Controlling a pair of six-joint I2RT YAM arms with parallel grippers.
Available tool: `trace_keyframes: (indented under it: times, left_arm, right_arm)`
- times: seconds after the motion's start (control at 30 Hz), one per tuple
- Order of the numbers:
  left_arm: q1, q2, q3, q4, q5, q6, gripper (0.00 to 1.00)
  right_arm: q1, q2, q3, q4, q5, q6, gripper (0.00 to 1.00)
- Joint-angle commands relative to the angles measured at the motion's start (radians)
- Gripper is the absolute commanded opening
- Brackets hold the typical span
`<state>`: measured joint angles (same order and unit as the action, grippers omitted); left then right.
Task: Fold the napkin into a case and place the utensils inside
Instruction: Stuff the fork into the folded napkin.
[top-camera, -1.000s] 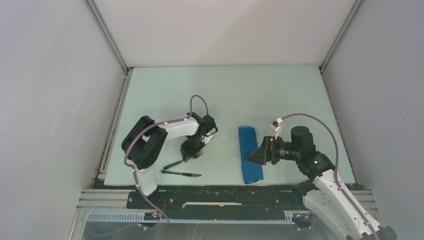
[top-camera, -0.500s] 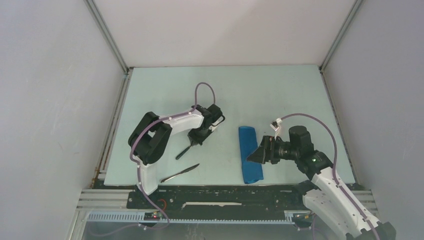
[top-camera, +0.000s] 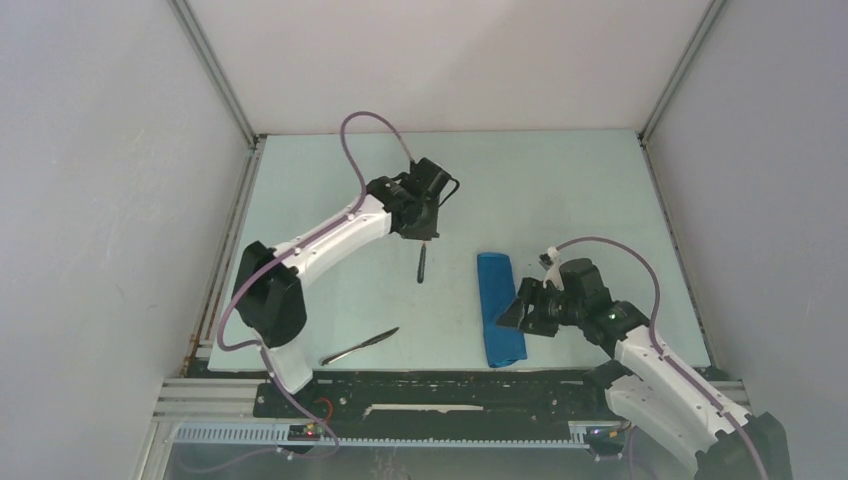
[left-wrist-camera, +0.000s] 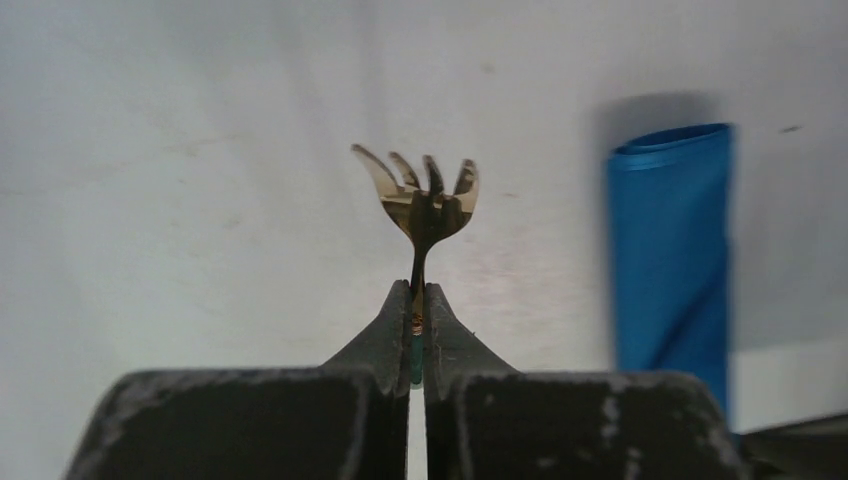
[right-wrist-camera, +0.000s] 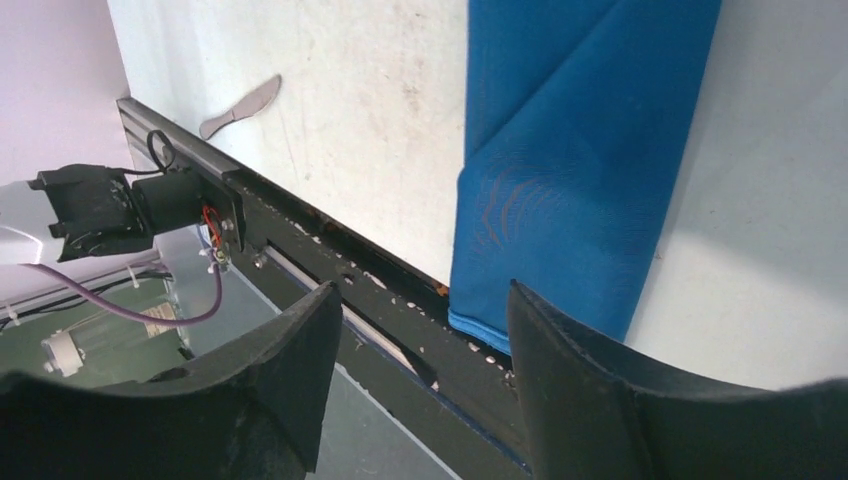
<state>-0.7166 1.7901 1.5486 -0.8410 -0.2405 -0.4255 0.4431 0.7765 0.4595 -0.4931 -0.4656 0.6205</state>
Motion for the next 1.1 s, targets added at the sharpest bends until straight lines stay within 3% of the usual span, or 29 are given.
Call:
trace_keyframes:
  times: [0.0, 0.13, 0.33, 0.6, 0.9, 1.07]
  left_arm:
    - [-0.039, -0.048, 0.005, 0.051, 0.122, -0.433, 0.00]
    - [-0.081, 0.011, 0.045, 0.076, 0.174, -0.605, 0.00]
    - [-0.146, 0.089, 0.141, 0.055, 0.089, -0.730, 0.00]
    - [-0.219, 0.257, 0.334, -0.006, -0.006, -0.746, 0.00]
    - [-0.257, 0.420, 0.580, -0.121, -0.203, -0.652, 0.00]
    - [-0.262, 0.449, 0.591, -0.132, -0.213, -0.645, 0.00]
  right_arm:
    - [-0.009, -0.047, -0.099, 0.157, -0.045, 0.087, 0.67]
    - [-0.067, -0.051, -0.189, 0.236, -0.124, 0.104, 0.36]
    - [-0.073, -0.023, -0.261, 0.303, -0.143, 0.092, 0.01]
    - [-0.073, -0.012, -0.272, 0.299, -0.151, 0.087, 0.00]
    - [-0.072, -0.055, -0.303, 0.284, -0.150, 0.101, 0.00]
    - [-0.069, -0.050, -0.309, 0.292, -0.148, 0.101, 0.00]
